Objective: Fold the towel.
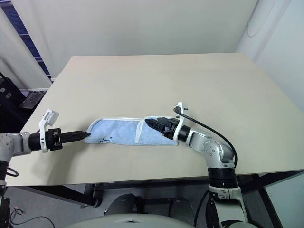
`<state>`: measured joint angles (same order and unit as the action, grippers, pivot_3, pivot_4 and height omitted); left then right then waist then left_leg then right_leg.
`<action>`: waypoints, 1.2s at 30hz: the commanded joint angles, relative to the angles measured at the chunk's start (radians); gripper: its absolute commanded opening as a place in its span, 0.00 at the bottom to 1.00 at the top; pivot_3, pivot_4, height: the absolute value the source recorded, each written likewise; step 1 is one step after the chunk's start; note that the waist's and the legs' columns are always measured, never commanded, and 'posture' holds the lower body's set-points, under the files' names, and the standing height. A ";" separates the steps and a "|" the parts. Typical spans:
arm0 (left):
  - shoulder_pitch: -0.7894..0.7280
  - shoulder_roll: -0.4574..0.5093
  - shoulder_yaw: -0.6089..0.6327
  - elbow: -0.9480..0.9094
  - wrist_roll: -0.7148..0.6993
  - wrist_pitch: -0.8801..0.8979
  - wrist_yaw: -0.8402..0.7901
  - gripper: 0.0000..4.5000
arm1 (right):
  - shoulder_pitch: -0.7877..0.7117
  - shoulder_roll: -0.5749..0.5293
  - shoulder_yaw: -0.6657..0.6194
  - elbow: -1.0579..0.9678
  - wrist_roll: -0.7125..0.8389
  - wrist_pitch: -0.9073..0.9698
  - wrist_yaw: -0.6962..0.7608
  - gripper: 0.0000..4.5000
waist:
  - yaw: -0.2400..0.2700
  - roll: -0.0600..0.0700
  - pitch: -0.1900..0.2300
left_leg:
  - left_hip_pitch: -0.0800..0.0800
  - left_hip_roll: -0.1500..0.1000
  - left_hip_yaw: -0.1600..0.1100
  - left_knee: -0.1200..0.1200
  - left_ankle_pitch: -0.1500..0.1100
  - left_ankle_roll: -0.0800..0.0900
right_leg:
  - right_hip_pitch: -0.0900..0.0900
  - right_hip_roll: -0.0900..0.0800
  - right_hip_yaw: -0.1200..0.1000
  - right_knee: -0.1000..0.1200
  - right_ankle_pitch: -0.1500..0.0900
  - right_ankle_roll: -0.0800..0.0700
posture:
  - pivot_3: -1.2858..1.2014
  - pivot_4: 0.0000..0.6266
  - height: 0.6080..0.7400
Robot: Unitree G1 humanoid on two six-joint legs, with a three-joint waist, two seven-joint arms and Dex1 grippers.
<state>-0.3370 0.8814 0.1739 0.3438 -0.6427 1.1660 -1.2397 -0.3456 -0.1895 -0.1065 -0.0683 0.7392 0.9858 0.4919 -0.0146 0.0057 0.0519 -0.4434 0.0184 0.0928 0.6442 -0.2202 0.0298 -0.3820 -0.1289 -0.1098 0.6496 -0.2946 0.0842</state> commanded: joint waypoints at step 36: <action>0.015 0.066 -0.104 0.092 -0.028 0.074 -0.119 1.00 | -0.011 0.101 -0.017 0.039 0.034 0.010 -0.088 0.94 | -0.006 -0.003 -0.002 | -0.001 0.000 0.013 -0.011 0.002 -0.003 | -0.014 -0.005 0.004 0.002 0.001 0.000 | 0.52 0.00 0.82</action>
<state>-0.3177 0.9389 0.0617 0.4571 -0.6639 1.2351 -1.3510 -0.3299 -0.0936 -0.1149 -0.0250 0.7653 1.0041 0.4046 -0.0210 0.0031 0.0503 -0.4439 0.0187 0.1054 0.6333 -0.2180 0.0267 -0.3958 -0.1336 -0.1059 0.6517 -0.2933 0.0840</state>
